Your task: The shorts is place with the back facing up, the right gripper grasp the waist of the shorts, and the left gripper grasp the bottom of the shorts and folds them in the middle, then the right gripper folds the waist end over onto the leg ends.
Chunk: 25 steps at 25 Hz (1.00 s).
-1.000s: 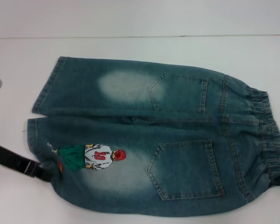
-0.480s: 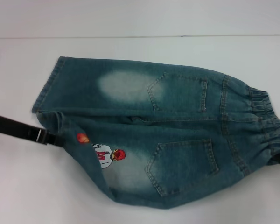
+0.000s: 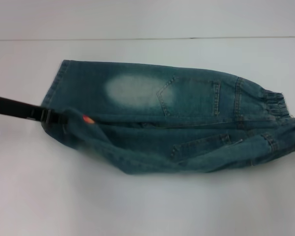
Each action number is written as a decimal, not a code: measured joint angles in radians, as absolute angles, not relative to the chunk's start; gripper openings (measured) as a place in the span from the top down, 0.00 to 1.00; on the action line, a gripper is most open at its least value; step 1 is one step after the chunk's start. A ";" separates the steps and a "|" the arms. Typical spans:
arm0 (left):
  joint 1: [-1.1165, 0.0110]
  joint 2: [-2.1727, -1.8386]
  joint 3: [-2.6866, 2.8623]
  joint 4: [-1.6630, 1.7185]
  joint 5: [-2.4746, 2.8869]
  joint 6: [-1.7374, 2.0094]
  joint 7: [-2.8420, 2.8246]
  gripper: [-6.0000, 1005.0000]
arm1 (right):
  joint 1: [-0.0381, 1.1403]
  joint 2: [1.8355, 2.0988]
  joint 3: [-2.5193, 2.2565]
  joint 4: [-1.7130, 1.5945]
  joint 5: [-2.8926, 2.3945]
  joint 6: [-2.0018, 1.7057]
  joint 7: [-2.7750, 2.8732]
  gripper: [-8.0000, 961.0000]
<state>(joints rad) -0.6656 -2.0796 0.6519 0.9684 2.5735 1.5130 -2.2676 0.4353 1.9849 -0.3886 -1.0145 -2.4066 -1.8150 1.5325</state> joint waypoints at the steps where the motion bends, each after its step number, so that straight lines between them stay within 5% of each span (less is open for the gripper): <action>1: -0.668 -2.079 0.651 0.968 2.568 1.505 -2.266 0.93 | 0.435 1.986 -0.387 -1.014 -2.400 -1.809 1.532 0.93; 25: -0.670 -2.071 0.637 0.968 2.508 1.337 -2.253 0.94 | 0.463 1.975 -0.353 -0.959 -2.250 -1.646 1.540 0.93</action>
